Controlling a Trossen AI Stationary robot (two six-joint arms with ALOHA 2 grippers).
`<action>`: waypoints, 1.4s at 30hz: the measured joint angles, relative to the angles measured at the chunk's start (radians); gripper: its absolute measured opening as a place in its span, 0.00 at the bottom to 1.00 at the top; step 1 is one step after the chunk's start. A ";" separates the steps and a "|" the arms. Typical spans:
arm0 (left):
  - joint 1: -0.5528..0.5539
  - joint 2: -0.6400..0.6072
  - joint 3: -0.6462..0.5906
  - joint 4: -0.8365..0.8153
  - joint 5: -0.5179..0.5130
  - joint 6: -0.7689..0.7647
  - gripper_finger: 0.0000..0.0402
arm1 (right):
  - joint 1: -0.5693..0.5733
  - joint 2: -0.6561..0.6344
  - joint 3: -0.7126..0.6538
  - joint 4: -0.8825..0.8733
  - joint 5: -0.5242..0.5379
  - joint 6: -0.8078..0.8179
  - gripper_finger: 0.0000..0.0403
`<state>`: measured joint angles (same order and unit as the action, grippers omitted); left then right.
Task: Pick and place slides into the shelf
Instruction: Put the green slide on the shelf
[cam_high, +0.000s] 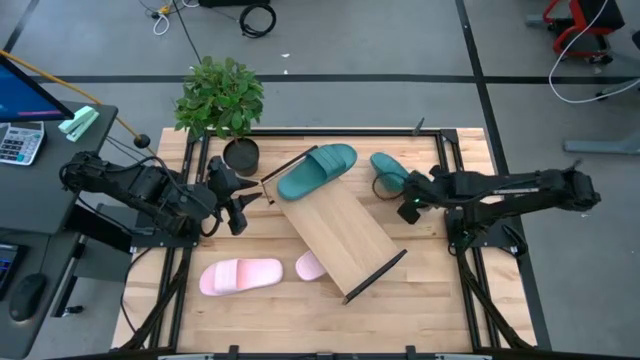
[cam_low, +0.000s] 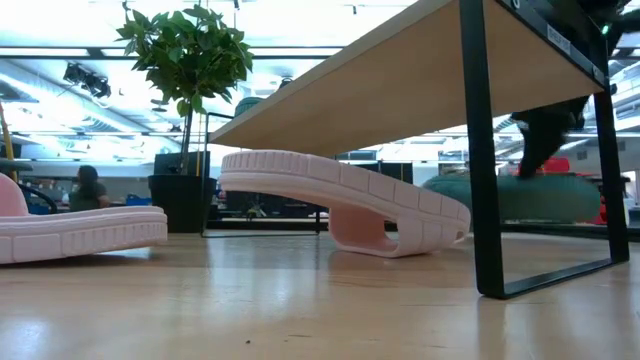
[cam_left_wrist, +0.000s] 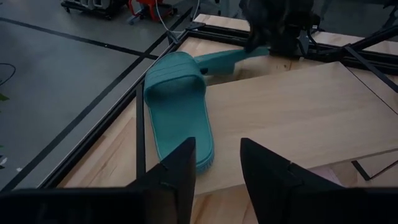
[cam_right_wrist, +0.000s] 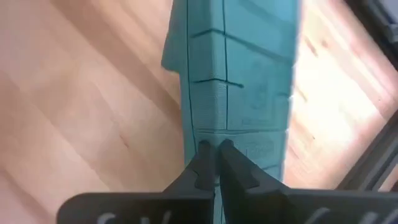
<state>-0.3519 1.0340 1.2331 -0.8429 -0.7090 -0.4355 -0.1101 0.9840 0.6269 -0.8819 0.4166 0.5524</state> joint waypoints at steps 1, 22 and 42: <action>0.000 0.000 0.000 0.000 0.000 0.000 0.33 | 0.000 -0.024 0.012 -0.004 0.002 0.022 0.00; 0.000 0.000 0.000 -0.001 0.000 0.015 0.32 | 0.001 -0.184 0.118 -0.010 -0.045 0.375 0.02; 0.000 0.000 0.000 0.000 0.000 0.021 0.34 | -0.439 -0.027 0.013 0.159 -0.634 0.014 0.45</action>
<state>-0.3515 1.0340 1.2331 -0.8433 -0.7090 -0.4146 -0.5489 0.9567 0.6399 -0.7233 -0.2175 0.5660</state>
